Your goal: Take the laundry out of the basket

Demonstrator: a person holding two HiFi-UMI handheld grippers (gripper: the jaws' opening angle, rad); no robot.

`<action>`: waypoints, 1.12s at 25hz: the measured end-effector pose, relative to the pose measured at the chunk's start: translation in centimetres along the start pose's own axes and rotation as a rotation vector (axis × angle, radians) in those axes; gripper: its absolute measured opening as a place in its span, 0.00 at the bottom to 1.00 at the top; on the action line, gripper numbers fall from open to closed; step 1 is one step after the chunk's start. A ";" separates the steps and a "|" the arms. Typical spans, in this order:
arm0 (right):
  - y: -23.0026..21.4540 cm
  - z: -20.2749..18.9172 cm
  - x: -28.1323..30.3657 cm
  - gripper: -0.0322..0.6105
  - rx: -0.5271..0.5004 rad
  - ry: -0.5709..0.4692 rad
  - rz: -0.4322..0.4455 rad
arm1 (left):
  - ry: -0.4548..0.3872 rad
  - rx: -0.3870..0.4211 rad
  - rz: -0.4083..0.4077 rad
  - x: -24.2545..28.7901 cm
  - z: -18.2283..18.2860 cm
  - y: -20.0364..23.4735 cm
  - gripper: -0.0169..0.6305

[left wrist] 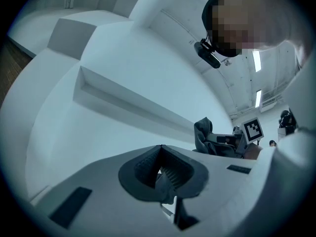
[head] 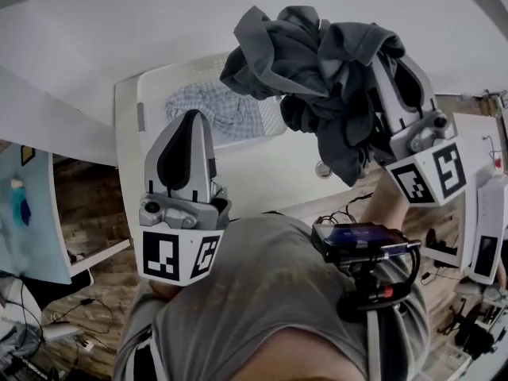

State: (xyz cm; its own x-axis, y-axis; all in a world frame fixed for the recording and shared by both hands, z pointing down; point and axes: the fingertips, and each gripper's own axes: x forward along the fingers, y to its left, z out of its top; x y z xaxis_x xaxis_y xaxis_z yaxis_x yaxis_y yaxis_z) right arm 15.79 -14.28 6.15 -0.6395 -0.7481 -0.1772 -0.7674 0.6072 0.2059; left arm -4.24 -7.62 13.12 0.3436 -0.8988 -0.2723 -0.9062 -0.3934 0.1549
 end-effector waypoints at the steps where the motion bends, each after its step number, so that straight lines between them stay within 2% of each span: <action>1: -0.3 -0.4 -0.2 0.13 -0.004 0.009 -0.020 | 0.006 -0.005 -0.011 0.4 -0.3 0.1 0.04; 5: -1.3 -1.8 -1.4 0.13 -0.018 0.046 -0.094 | 0.027 -0.020 -0.053 1.7 -1.2 0.4 0.04; 10: -3.4 -4.2 -4.6 0.13 -0.003 0.089 -0.185 | 0.064 -0.028 -0.114 3.6 -3.0 -1.3 0.04; 15: -3.2 -6.1 -6.7 0.13 0.017 0.128 -0.248 | 0.077 -0.027 -0.159 3.9 -3.0 -2.3 0.04; 21: -2.8 -10.9 -7.4 0.13 0.053 0.207 -0.281 | 0.117 -0.029 -0.174 4.9 -4.1 -2.1 0.04; 28: -2.0 -18.4 -7.3 0.12 0.132 0.296 -0.263 | 0.159 -0.019 -0.161 5.8 -5.6 -2.0 0.04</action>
State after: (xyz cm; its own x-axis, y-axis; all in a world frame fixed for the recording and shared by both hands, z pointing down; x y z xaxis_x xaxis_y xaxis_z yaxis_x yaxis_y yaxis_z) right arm 22.89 -14.94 24.73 -0.3951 -0.9151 0.0809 -0.9143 0.4002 0.0617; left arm 0.96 -13.11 16.52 0.5188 -0.8430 -0.1424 -0.8326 -0.5360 0.1394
